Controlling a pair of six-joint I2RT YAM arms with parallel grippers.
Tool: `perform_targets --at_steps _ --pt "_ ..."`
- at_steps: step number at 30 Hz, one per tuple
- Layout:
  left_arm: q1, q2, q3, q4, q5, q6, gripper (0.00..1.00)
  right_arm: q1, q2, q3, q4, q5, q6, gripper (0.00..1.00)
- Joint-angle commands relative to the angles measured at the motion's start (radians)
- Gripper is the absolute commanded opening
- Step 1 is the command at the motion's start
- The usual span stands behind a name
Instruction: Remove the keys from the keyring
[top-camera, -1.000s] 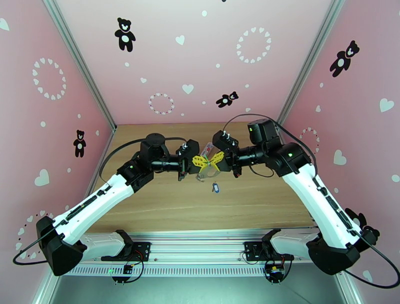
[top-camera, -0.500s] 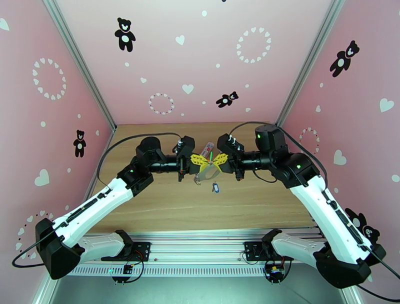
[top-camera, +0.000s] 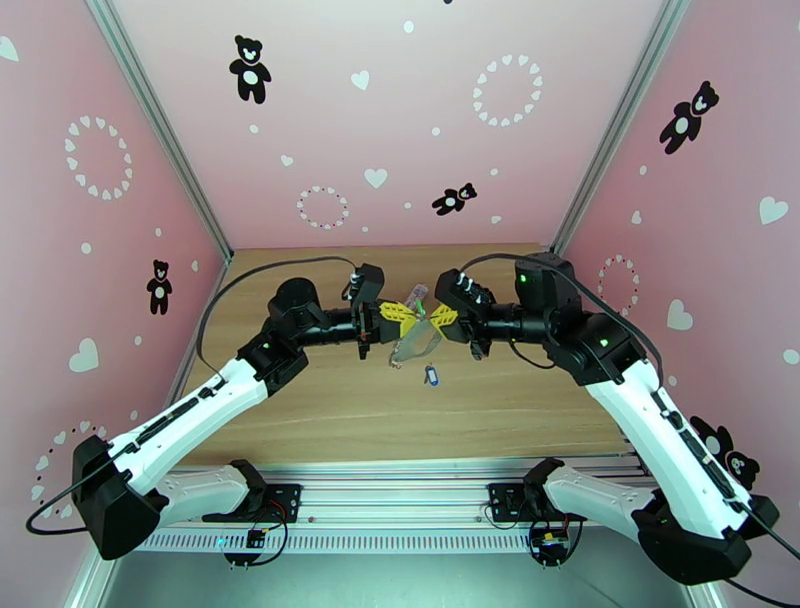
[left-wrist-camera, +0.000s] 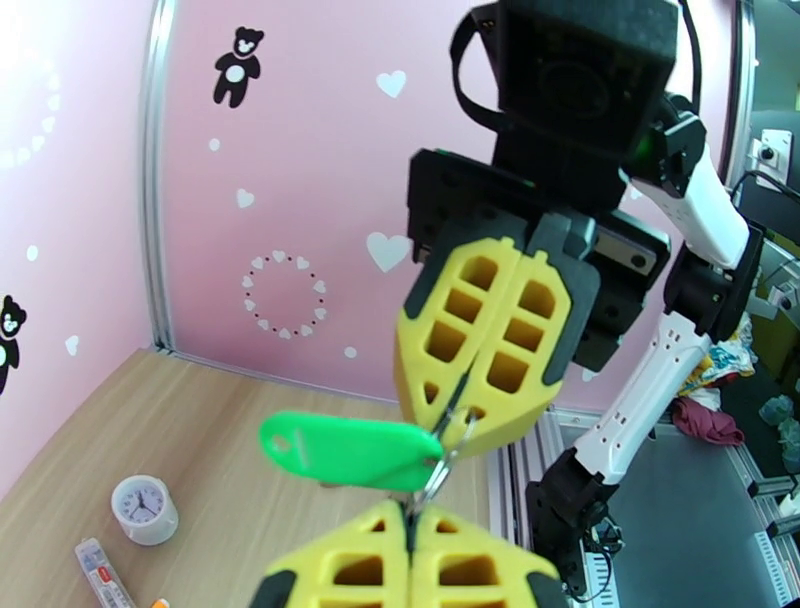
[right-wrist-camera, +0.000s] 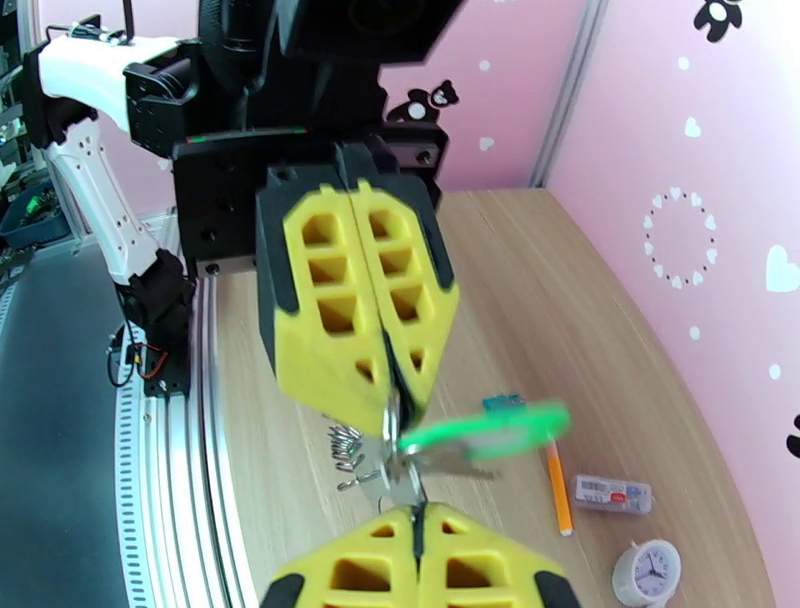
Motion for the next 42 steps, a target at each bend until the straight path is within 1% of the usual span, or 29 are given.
perform_targets --at_steps 1,5,7,13,18,21,24,27,28,30,31,33,35,36,37,38,40,42 --pt "0.003 -0.068 -0.014 0.115 -0.083 -0.040 0.00 -0.003 -0.004 0.019 -0.046 0.057 -0.019 0.00" --pt "0.003 -0.063 -0.029 0.178 -0.113 -0.084 0.00 -0.003 0.010 0.028 -0.051 0.062 -0.015 0.00" --pt "0.002 -0.054 -0.022 0.186 -0.106 -0.092 0.00 -0.002 0.017 0.023 -0.019 0.039 0.007 0.00" --pt "0.003 -0.048 -0.022 0.217 -0.082 -0.111 0.00 -0.003 0.046 0.032 0.050 0.039 0.056 0.00" --pt "-0.002 -0.025 -0.010 0.226 -0.066 -0.120 0.00 -0.003 0.065 0.030 0.095 0.012 0.065 0.00" --pt "-0.002 -0.017 -0.015 0.233 -0.076 -0.122 0.00 -0.001 0.071 0.038 0.118 0.014 0.066 0.00" --pt "-0.003 -0.016 -0.009 0.215 -0.087 -0.113 0.00 -0.002 0.056 0.038 0.120 0.011 0.065 0.00" --pt "-0.003 -0.017 0.002 0.176 -0.083 -0.080 0.00 -0.003 0.041 0.048 0.091 0.039 0.049 0.00" --pt "-0.003 -0.017 0.013 0.144 -0.087 -0.064 0.00 -0.002 0.032 0.054 0.075 0.027 0.035 0.00" --pt "-0.003 -0.015 0.031 0.092 -0.059 -0.023 0.00 -0.002 0.020 0.076 0.032 -0.026 -0.002 0.00" --pt "-0.003 -0.017 0.042 0.062 -0.052 -0.003 0.00 -0.002 0.018 0.094 0.014 -0.025 -0.007 0.00" --pt "-0.003 -0.018 0.064 -0.006 -0.053 0.041 0.00 -0.002 0.025 0.132 -0.003 0.013 0.011 0.15" --pt "-0.003 -0.021 0.083 -0.080 -0.097 0.087 0.00 -0.003 0.041 0.175 0.014 0.032 0.098 0.22" --pt "-0.003 -0.024 0.082 -0.095 -0.119 0.104 0.00 -0.003 0.051 0.185 0.037 0.032 0.164 0.30" --pt "-0.004 -0.026 0.077 -0.098 -0.135 0.127 0.00 -0.001 0.060 0.185 0.074 0.039 0.245 0.35" --pt "-0.006 -0.028 0.070 -0.097 -0.159 0.140 0.00 -0.003 0.074 0.186 0.090 0.051 0.315 0.38" --pt "-0.008 -0.029 0.058 -0.095 -0.206 0.170 0.00 -0.002 0.107 0.220 0.076 0.123 0.465 0.40" --pt "-0.014 -0.031 0.040 -0.083 -0.251 0.203 0.00 -0.001 0.125 0.237 0.085 0.140 0.603 0.44"
